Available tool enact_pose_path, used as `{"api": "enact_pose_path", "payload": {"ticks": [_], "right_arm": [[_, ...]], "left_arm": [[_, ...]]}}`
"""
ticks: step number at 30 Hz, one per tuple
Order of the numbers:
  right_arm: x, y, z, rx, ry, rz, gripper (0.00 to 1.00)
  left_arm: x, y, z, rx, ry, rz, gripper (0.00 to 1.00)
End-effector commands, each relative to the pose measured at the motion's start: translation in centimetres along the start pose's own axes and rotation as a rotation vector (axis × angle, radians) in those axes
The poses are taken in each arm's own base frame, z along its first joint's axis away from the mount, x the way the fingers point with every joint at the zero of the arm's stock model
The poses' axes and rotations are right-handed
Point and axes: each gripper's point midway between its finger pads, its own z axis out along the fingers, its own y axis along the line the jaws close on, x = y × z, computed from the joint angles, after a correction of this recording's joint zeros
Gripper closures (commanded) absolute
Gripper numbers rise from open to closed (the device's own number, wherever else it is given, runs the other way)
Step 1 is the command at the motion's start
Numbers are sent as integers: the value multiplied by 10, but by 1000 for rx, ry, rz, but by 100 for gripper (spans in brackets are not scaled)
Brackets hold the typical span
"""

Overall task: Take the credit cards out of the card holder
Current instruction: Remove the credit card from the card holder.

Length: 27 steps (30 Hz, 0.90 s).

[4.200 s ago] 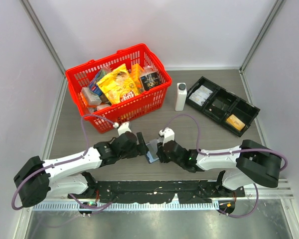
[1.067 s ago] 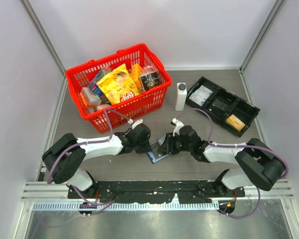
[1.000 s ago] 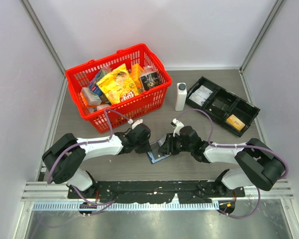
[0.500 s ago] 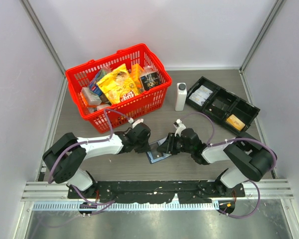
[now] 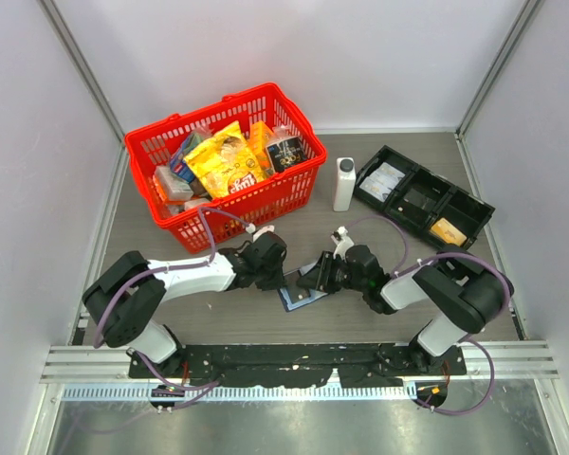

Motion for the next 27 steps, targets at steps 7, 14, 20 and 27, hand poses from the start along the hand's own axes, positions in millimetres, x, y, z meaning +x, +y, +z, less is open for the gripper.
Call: {"api": "enact_pose_path", "payload": {"ticks": [7,14,20,27], "right_arm": [[2,59,5,-300,52,95,73],[2,53,-3,-300,68,111,73],[-8,44,-15,-300,46,112,73],[-11,35,-22,-284,34,111,74]], "left_arm": [[3,-8,6,28,12,42,100],[2,7,5,-49,9,72,100],[0,19,1,-110,1,108,100],[-1,20,2,-126,7,122,100]]}}
